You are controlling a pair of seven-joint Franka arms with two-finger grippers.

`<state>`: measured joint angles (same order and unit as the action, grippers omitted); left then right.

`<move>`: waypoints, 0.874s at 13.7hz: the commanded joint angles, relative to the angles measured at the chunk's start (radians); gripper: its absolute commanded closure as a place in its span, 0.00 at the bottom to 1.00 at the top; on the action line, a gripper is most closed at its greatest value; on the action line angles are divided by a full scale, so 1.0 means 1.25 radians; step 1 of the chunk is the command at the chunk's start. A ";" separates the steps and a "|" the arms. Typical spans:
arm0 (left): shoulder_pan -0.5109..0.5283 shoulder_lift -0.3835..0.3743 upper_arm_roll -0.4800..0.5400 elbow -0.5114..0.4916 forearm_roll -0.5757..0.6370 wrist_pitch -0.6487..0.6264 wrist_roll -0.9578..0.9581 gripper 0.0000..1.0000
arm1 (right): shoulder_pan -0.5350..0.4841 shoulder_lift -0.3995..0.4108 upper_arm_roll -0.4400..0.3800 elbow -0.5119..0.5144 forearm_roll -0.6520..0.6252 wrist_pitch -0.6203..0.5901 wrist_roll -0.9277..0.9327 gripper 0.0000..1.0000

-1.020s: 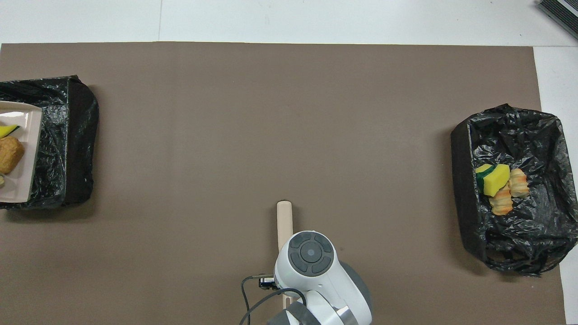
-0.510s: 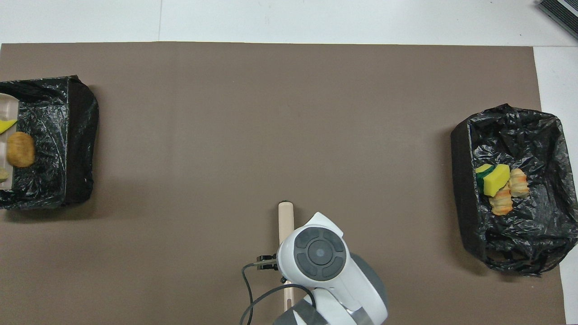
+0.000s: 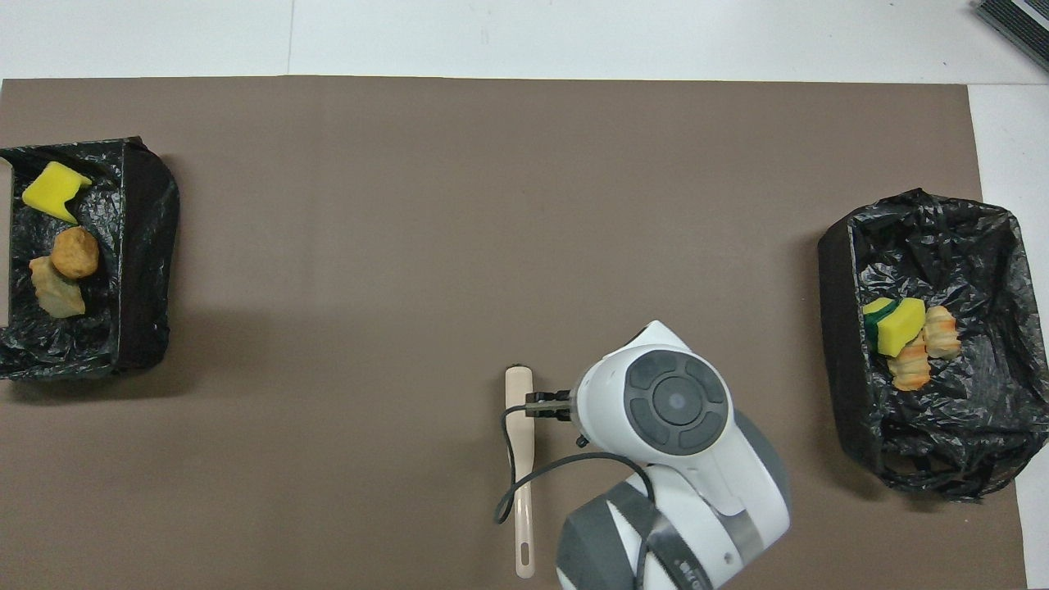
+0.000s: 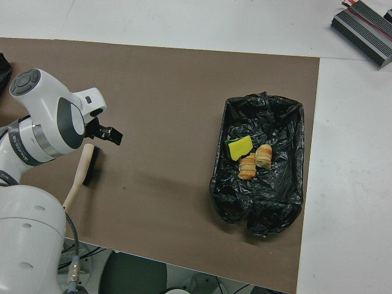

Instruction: Sweep and dump trash in bin

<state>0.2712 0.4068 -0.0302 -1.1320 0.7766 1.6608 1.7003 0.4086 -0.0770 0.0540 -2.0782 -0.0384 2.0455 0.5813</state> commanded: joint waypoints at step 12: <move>-0.172 -0.172 0.000 -0.223 -0.220 -0.085 -0.253 1.00 | -0.333 -0.033 -0.009 0.350 -0.021 -0.369 -0.398 0.00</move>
<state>0.0748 0.2300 -0.0438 -1.3706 0.5794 1.5659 1.4212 0.0467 -0.1339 0.0461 -1.6800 -0.0824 1.6206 0.1251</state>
